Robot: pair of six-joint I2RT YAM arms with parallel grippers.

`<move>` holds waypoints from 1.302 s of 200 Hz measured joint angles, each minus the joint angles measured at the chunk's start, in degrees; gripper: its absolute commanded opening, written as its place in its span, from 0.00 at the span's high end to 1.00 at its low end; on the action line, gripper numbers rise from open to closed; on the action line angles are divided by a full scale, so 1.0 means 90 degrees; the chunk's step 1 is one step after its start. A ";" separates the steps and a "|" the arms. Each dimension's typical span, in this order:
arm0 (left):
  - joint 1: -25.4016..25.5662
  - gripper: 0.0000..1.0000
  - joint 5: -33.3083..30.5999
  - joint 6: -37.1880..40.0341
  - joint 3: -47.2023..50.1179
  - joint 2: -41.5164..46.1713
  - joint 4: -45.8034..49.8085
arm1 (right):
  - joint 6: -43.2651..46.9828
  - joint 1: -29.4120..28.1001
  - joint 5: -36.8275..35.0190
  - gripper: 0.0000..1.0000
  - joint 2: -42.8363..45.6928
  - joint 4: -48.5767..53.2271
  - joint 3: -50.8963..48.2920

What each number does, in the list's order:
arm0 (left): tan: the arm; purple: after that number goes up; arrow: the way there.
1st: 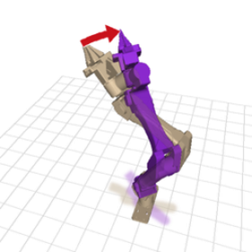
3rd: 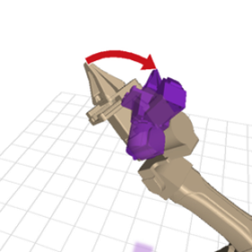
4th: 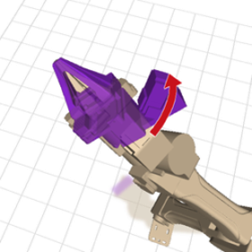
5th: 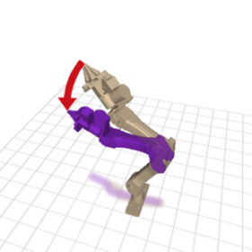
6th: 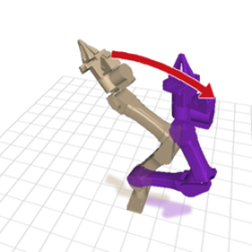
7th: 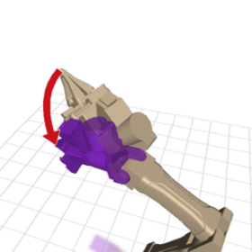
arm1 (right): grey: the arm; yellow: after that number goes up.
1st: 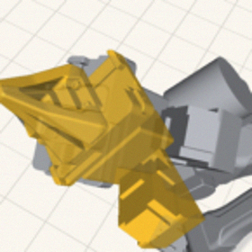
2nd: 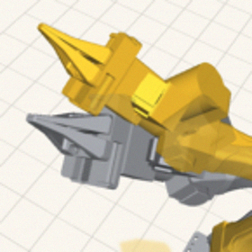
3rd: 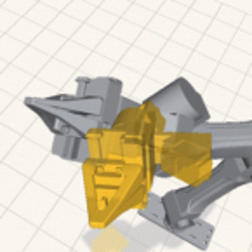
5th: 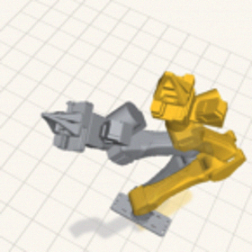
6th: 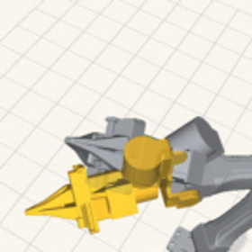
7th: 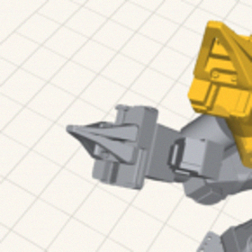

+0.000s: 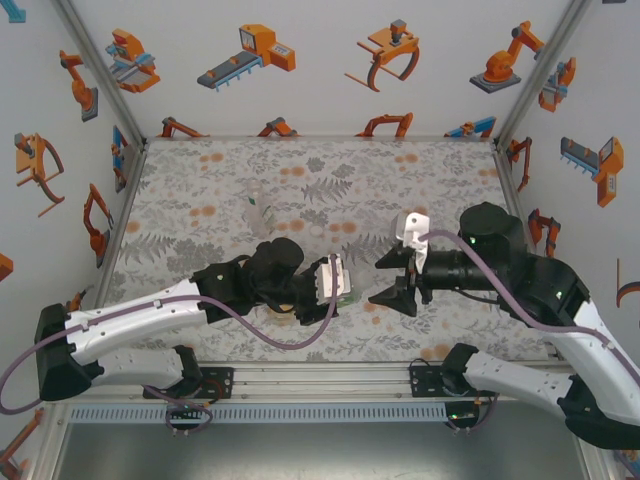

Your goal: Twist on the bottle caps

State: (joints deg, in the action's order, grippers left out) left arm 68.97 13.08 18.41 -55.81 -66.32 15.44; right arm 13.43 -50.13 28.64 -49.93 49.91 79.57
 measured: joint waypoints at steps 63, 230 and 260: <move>0.0000 1.00 0.0104 0.0000 0.0000 0.0097 0.0000 | 0.1018 0.0000 0.0274 0.44 -0.0379 0.0032 0.0007; 0.0002 1.00 0.0216 0.0002 0.0000 0.0148 0.0044 | 0.0862 -0.0002 0.0386 0.83 -0.0243 -0.0403 -0.0340; 0.0007 1.00 0.0219 0.0000 0.0000 0.0148 0.0044 | 0.0566 -0.0002 0.0350 1.00 -0.0138 -0.0534 -0.0471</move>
State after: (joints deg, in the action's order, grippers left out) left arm 69.04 15.05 18.41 -55.81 -64.99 15.84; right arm 18.52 -50.15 31.79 -51.18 45.10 75.33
